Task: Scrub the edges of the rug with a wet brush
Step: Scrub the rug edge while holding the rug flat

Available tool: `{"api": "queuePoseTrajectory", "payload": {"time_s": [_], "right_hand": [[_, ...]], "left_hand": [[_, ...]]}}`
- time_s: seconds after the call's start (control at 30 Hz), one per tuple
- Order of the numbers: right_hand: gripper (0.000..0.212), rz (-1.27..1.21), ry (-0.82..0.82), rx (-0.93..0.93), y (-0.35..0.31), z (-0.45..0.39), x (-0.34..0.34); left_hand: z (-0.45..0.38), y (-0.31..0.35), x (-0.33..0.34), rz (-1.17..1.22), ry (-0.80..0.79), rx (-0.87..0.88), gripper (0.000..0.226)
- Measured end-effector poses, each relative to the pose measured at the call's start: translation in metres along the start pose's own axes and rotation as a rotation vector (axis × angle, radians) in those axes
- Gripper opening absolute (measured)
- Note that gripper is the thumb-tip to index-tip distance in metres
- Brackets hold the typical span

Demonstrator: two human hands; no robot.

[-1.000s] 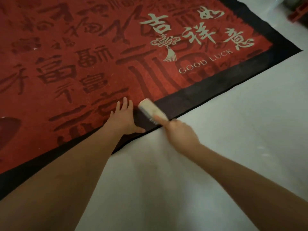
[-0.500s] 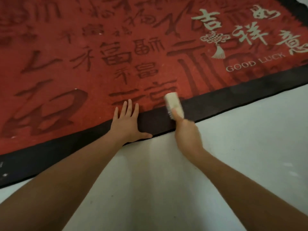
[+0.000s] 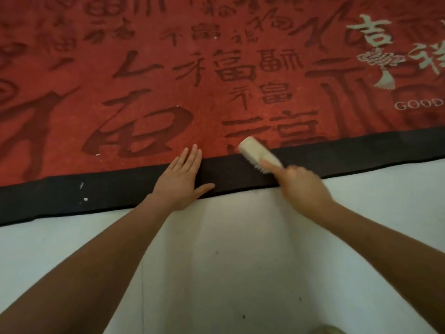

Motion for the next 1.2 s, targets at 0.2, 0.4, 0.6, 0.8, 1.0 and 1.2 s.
{"api": "queuePoseTrajectory", "payload": {"time_s": [0.2,0.4,0.6,0.8,1.0,1.2], "right_hand": [[0.072,-0.086,-0.012,-0.008,-0.06,0.004,0.006],[0.045,-0.054,0.052,-0.048,-0.057,-0.033,-0.017],[0.062,0.181,-0.291,-0.776,-0.135,0.028,0.001],[0.068,0.116,-0.151,-0.555,-0.146,-0.018,-0.011],[0.054,0.197,-0.028,-0.372,-0.143,-0.042,-0.03],[0.047,0.073,-0.14,-0.603,-0.167,-0.01,-0.007]], "left_hand": [[0.041,-0.075,-0.005,0.079,0.043,-0.425,0.093],[0.045,-0.086,-0.01,0.209,-0.074,-0.349,0.089],[0.053,-0.098,-0.02,0.31,-0.049,-0.298,0.067],[0.075,-0.112,-0.016,0.291,-0.046,-0.311,0.066],[0.087,-0.117,-0.018,0.273,-0.081,-0.316,0.064],[0.09,-0.11,-0.026,0.251,-0.1,-0.334,0.059]]}}
Point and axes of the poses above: each hand's wrist, its own z-axis away from the middle knuckle, its own x-axis out of the palm, y = z × x, the point moved 6 cm from there along -z, towards the middle knuckle, and after that the axes turned 5 degrees about z, right-handed, at the moved point
